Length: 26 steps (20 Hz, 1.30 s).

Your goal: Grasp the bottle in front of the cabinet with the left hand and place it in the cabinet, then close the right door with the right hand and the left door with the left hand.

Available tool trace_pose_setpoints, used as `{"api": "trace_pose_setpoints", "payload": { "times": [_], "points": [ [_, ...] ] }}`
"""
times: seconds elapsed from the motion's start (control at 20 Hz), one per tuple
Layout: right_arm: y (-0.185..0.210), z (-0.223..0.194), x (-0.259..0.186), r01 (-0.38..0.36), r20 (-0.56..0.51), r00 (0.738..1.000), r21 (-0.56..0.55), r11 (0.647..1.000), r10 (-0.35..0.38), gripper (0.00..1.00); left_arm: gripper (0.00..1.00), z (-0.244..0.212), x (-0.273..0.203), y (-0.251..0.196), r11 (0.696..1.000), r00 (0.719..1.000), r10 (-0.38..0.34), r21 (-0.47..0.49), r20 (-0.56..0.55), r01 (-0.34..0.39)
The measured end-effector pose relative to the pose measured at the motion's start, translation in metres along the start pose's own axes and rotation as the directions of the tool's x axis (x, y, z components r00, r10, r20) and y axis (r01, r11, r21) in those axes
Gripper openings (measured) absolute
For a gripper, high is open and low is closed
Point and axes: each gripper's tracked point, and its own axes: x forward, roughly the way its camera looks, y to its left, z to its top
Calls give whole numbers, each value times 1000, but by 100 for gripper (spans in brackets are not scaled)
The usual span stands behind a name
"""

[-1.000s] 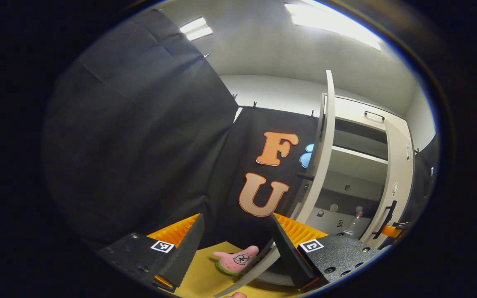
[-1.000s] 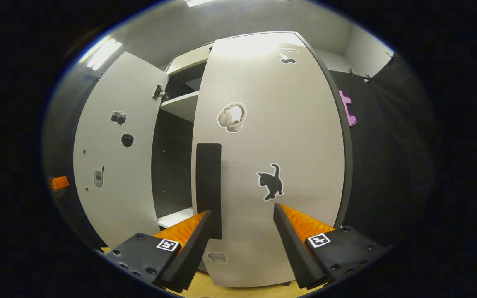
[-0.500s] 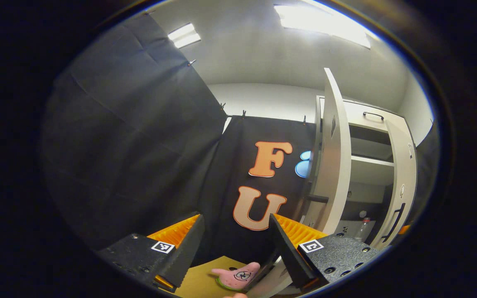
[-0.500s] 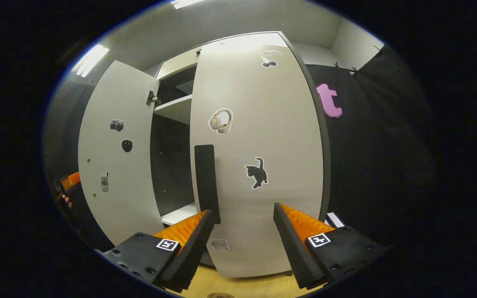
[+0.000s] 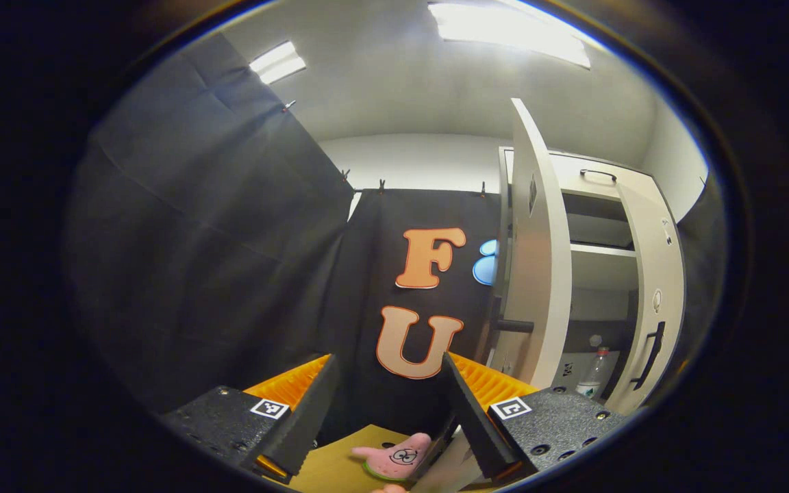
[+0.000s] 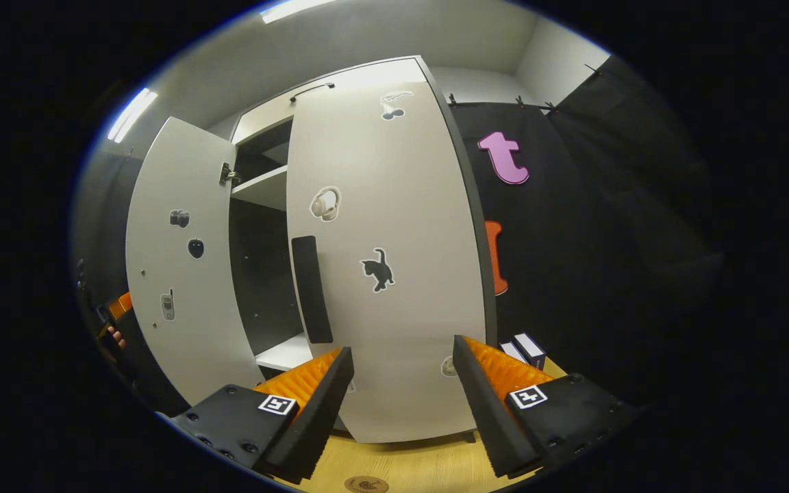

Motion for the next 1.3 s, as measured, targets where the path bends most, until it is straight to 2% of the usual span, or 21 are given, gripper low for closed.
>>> {"api": "trace_pose_setpoints", "payload": {
  "times": [0.05, 0.2, 0.25, 0.3, 0.35, 0.4, 0.45, 0.55, 0.7, 0.9, 0.95, 1.0, 1.2, 1.3],
  "points": [
    [-1, -1, -3, 6, 2, 1000, 5, 1000, -6, 97, 92, 0, -2, -5, 1000, 1000, -17, 10, -4, 17],
    [-5, -1, -9, 28, 10, 1000, -1, 1000, -28, 97, 92, 0, -12, -22, 997, 997, -80, -8, -14, 80],
    [-5, -1, -11, 33, 12, 999, -6, 999, -33, 97, 96, -2, -13, -28, 994, 994, -105, -20, -16, 104],
    [-5, -1, -12, 37, 11, 999, -10, 999, -37, 97, 87, -3, -15, -35, 991, 991, -131, -33, -20, 130],
    [-4, -1, -14, 38, 8, 999, -14, 999, -37, 97, 87, -4, -17, -43, 987, 988, -155, -45, -27, 153],
    [-2, -2, -15, 38, 6, 999, -19, 999, -38, 97, 92, -5, -18, -53, 983, 984, -177, -55, -31, 175],
    [-2, -2, -17, 41, 4, 999, -26, 999, -41, 97, 87, -6, -19, -61, 978, 979, -200, -61, -37, 197],
    [-4, -1, -21, 55, 8, 998, -43, 998, -55, 97, 96, -9, -19, -78, 968, 969, -245, -66, -39, 243],
    [-8, 0, -25, 80, 11, 997, -51, 995, -80, 97, 87, -15, -21, -104, 947, 950, -308, -109, -45, 302],
    [-13, 0, -31, 108, 15, 994, -51, 993, -107, 97, 87, -24, -22, -142, 905, 913, -404, -170, -57, 390],
    [-15, 0, -33, 118, 14, 993, -54, 992, -118, 97, 96, -25, -24, -151, 893, 902, -429, -175, -55, 414],
    [-18, 0, -36, 128, 13, 992, -56, 990, -128, 97, 93, -26, -24, -160, 885, 893, -446, -171, -52, 432],
    [-27, -2, -42, 166, 14, 986, -64, 984, -165, 97, 94, -26, -20, -174, 881, 886, -463, -119, -30, 457],
    [-30, -3, -45, 179, 12, 984, -64, 982, -179, 97, 94, -36, -20, -184, 871, 876, -481, -138, -42, 471]
  ]
}}
